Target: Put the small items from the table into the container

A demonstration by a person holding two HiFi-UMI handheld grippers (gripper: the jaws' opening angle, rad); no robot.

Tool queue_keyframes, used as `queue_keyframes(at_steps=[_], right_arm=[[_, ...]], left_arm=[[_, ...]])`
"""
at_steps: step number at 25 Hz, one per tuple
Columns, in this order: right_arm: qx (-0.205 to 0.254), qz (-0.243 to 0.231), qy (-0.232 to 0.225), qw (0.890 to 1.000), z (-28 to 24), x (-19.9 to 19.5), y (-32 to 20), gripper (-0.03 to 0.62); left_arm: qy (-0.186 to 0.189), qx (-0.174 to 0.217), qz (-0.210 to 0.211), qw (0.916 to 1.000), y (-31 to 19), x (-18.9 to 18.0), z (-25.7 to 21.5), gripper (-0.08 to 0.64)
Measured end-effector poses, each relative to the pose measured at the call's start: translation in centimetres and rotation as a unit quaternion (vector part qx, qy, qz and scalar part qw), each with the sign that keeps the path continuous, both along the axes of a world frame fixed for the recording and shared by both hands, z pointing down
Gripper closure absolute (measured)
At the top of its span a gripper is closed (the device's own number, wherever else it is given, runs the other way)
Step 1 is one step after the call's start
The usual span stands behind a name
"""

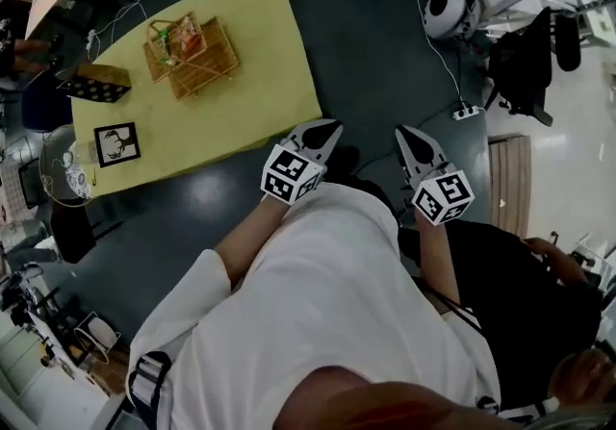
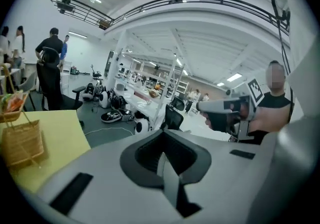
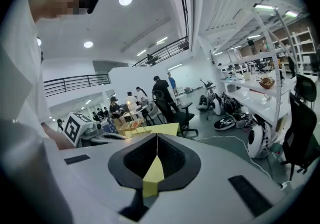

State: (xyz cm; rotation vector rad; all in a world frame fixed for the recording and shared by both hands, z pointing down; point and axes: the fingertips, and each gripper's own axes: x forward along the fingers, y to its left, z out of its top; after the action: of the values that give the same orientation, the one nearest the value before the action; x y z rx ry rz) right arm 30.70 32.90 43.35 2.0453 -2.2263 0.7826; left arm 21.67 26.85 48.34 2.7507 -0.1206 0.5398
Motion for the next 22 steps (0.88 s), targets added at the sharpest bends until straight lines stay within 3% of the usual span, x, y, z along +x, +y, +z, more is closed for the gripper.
queue_keyframes(at_steps=[3,5,7,10,12,14,18,20,22], right_arm=[[-0.001,0.004,-0.001,1.000,-0.1,6.1,-1.2,0.577],[-0.003,-0.015,-0.011,1.000,0.3,7.6,-4.0,0.577],[-0.005,-0.043,-0.023,0.999,1.1,8.0,-7.3,0.577],[-0.011,-0.103,-0.022,0.994,2.3,8.5,-11.5,0.577],[-0.030,-0.146,0.000,0.989,3.3,10.1,-14.0,0.577],[-0.048,-0.170,0.021,0.984,4.0,13.1,-17.3,0.577],[-0.045,-0.179,0.033,0.982,3.4,19.5,-24.1,0.577],[-0.035,-0.178,0.030,0.983,2.8,21.9,-27.6,0.577],[-0.025,-0.186,0.026,0.982,2.0,23.7,-30.3,0.577]], left_arm=[[-0.004,0.030,-0.067,0.9973,-5.9,3.7,-1.1,0.552],[-0.022,0.078,-0.159,0.9839,-12.8,2.8,-1.8,0.551],[-0.048,0.129,-0.254,0.9572,-20.5,0.4,-2.8,0.551],[-0.116,0.181,-0.358,0.9085,-31.1,-4.2,-2.7,0.550],[-0.169,0.170,-0.414,0.8780,-37.0,-7.9,-0.8,0.536],[-0.227,0.146,-0.454,0.8490,-42.1,-11.6,1.4,0.447],[-0.336,0.083,-0.496,0.7963,-48.1,-17.4,5.9,0.360],[-0.383,0.034,-0.500,0.7762,-49.4,-19.2,8.4,0.356],[-0.394,-0.022,-0.522,0.7564,-49.6,-20.0,9.5,0.357]])
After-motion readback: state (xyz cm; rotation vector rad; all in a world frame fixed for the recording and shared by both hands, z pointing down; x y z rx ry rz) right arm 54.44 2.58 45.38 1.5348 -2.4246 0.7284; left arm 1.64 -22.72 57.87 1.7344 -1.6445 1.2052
